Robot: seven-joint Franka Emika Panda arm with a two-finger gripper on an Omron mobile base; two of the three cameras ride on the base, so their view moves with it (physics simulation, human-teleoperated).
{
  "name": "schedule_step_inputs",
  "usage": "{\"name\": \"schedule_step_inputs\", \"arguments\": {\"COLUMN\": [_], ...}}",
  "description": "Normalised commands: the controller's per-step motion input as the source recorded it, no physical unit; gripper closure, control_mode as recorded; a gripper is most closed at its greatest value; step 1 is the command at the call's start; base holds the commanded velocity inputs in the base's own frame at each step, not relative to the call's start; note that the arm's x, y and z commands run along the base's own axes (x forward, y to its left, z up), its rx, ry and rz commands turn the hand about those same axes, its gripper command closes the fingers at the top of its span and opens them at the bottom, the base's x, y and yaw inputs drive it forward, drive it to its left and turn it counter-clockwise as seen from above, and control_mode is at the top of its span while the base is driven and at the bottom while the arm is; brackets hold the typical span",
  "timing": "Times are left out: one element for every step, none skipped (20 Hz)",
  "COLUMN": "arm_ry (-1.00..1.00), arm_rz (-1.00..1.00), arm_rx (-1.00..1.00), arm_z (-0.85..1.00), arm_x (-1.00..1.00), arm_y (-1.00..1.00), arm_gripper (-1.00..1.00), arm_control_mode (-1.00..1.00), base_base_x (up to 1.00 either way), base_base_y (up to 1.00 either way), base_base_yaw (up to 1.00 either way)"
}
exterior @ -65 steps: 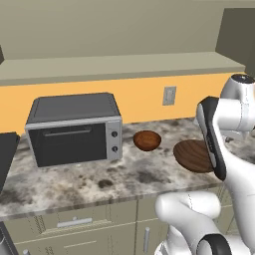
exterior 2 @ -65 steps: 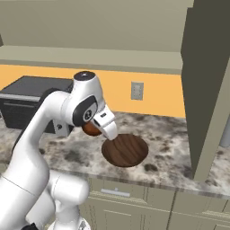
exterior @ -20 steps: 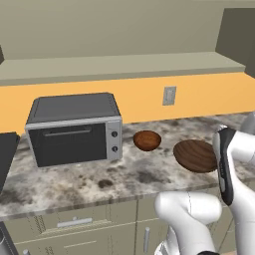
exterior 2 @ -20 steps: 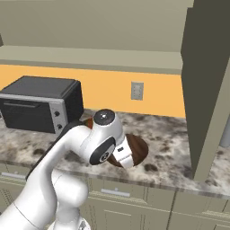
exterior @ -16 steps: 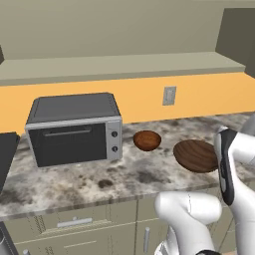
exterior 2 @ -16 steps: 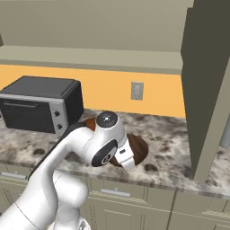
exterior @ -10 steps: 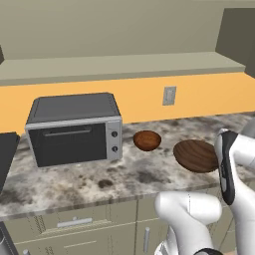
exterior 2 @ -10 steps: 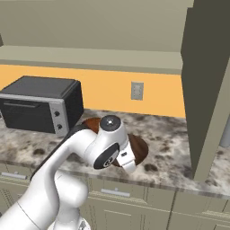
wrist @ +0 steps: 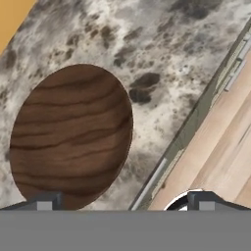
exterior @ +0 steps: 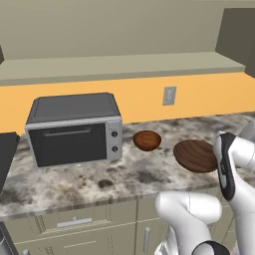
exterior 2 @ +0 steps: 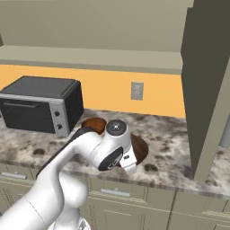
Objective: Pick up the bowls on the counter and stack them on top of one another in the open cabinet. Place the smaller bowl on top of the larger bowl.
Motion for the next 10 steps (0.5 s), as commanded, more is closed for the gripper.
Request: {"name": "schedule_step_inputs", "arguments": {"arm_ry": [0.0, 0.0, 0.0, 0.0, 0.0, 0.0, 0.0, 0.01, 0.01, 0.01], "arm_rz": [0.0, 0.0, 0.0, 0.0, 0.0, 0.0, 0.0, 0.0, 0.0, 0.0], "arm_rx": [0.0, 0.0, 0.0, 0.0, 0.0, 0.0, 0.0, 0.0, 0.01, 0.01], "arm_z": [-0.18, -0.18, -0.17, -0.17, -0.17, -0.17, -0.16, -0.16, -0.16, -0.16], "arm_x": [0.15, 0.14, 0.15, 0.15, 0.16, 0.16, 0.15, 0.15, 0.14, 0.14], "arm_y": [-0.07, -0.11, -0.11, -0.08, -0.07, -0.08, -0.1, -0.12, -0.15, -0.13], "arm_gripper": [-1.0, -1.0, -1.0, -1.0, -1.0, -1.0, -1.0, -1.0, -1.0, -1.0], "arm_control_mode": [-1.0, -1.0, -1.0, -1.0, -1.0, -1.0, -1.0, -1.0, -1.0, -1.0], "base_base_x": [0.0, 0.0, 0.0, 0.0, 0.0, 0.0, 0.0, 0.0, 0.0, 0.0], "base_base_y": [0.0, 0.0, 0.0, 0.0, 0.0, 0.0, 0.0, 0.0, 0.0, 0.0], "base_base_yaw": [0.0, 0.0, 0.0, 0.0, 0.0, 0.0, 0.0, 0.0, 0.0, 0.0]}}
